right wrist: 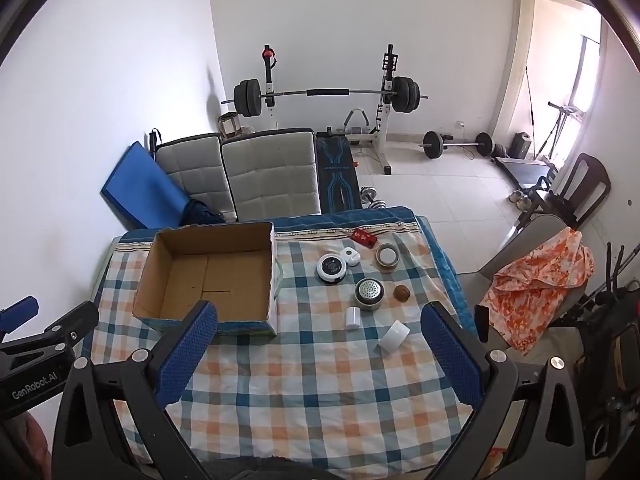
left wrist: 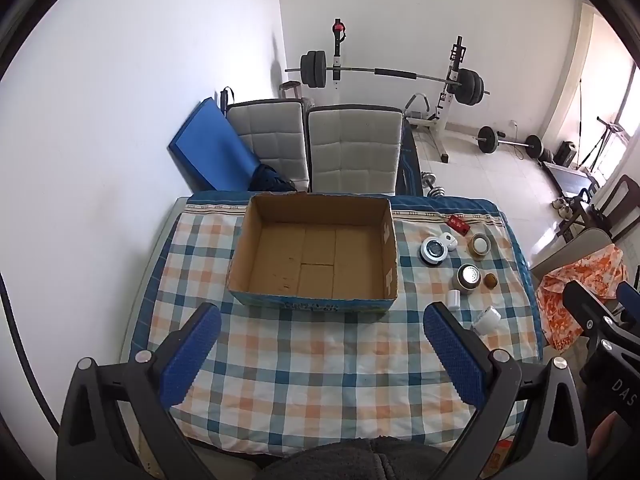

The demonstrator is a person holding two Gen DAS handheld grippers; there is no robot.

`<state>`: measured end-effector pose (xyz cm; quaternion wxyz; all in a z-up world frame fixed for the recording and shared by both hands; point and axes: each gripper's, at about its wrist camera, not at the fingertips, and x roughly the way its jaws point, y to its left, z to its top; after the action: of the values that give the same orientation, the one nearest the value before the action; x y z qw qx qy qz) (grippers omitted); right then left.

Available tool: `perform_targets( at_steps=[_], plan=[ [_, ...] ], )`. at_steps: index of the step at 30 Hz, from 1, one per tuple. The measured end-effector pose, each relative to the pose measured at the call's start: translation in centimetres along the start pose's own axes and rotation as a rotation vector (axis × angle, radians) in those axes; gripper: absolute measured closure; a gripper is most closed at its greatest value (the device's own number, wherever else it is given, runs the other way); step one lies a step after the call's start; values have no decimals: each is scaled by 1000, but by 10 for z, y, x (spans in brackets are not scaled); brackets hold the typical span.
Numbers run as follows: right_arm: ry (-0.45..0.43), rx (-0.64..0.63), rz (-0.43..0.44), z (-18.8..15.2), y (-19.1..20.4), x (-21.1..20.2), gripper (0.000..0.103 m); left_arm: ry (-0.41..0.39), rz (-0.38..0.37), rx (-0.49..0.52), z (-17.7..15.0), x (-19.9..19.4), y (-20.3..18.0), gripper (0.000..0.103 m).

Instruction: Organize rigid objects

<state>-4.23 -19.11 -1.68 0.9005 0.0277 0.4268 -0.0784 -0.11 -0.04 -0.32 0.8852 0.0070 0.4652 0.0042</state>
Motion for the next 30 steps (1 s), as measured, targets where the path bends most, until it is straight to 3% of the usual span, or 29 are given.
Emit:
perform_targets(
  at_steps=[30],
  plan=[
    [-16, -8, -11, -2, -5, -7, 0, 12, 4, 18, -8, 2, 1, 0]
  ],
)
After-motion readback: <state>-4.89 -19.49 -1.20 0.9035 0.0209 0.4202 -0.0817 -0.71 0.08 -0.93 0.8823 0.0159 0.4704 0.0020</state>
